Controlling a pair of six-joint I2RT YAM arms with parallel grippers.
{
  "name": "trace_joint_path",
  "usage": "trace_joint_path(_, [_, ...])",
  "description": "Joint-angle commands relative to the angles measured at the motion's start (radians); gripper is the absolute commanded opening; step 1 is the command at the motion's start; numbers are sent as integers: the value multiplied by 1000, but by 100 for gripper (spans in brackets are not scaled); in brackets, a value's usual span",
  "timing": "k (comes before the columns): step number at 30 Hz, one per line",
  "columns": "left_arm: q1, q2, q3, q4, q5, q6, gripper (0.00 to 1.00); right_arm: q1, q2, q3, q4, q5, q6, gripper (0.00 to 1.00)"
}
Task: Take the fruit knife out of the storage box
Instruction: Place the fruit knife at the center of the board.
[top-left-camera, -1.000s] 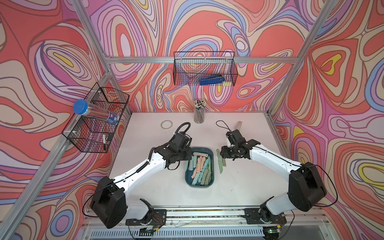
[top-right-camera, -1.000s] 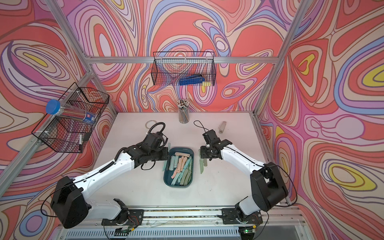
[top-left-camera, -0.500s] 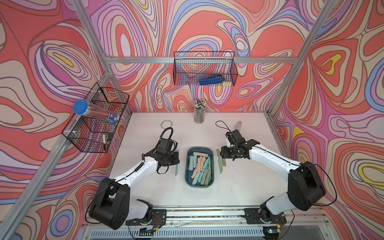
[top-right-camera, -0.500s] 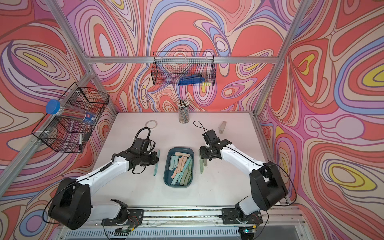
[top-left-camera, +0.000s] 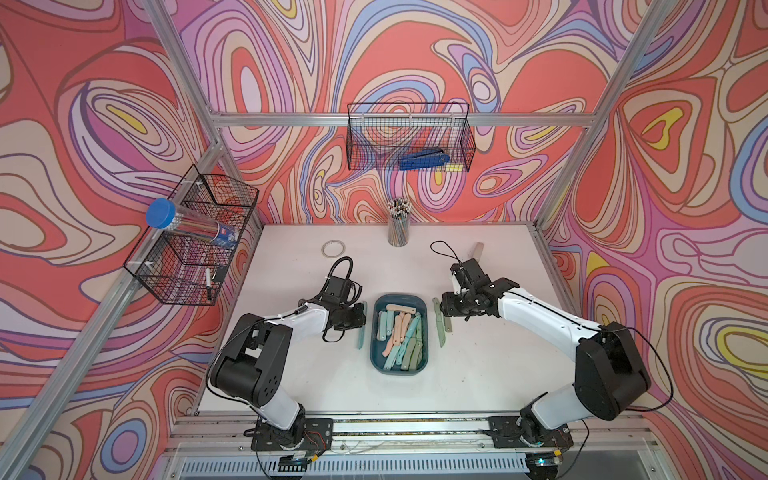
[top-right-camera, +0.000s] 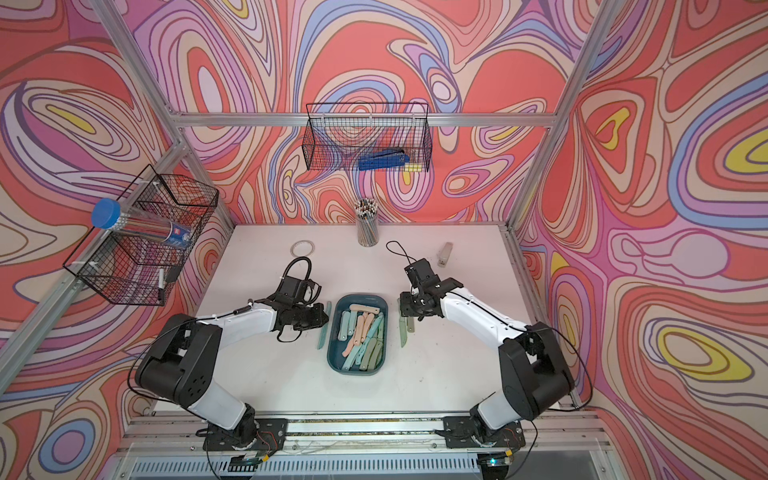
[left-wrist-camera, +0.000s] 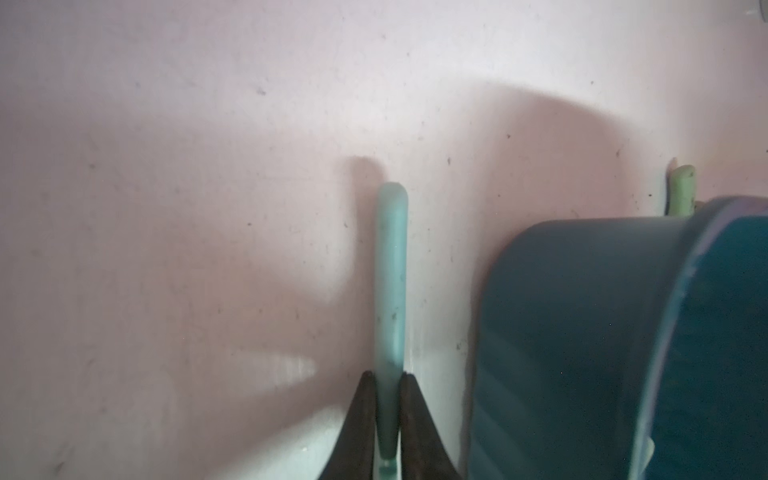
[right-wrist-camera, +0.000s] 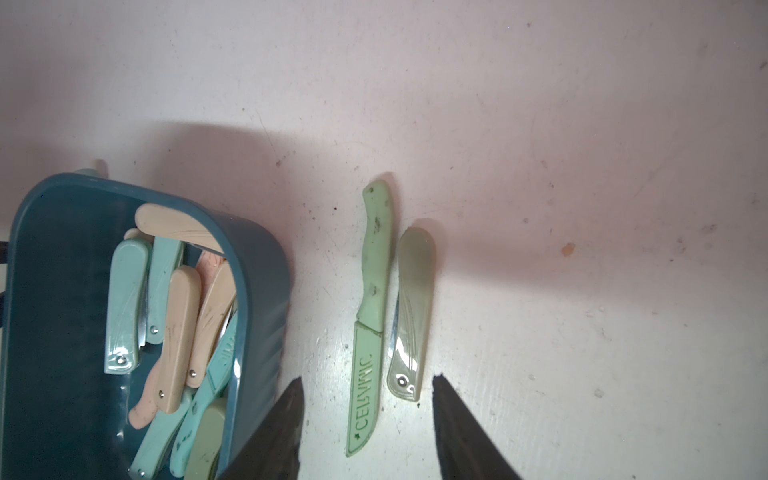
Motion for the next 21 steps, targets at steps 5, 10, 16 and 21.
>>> trace_joint_path(5, [9, 23, 19, 21, -57, 19, 19, -4, 25, 31, -5, -6, -2, 51])
trace_joint_path(10, [10, 3, 12, -18, -142, 25, 29, -4, 29, 31, -1, -7, 2, 51])
trace_joint_path(16, [11, -11, 12, -23, -151, 24, 45, -4, 27, 26, -1, -7, 5, 51])
trace_joint_path(21, [10, -42, 13, -37, -150, 24, 46, -4, 20, 21, -2, -2, 9, 51])
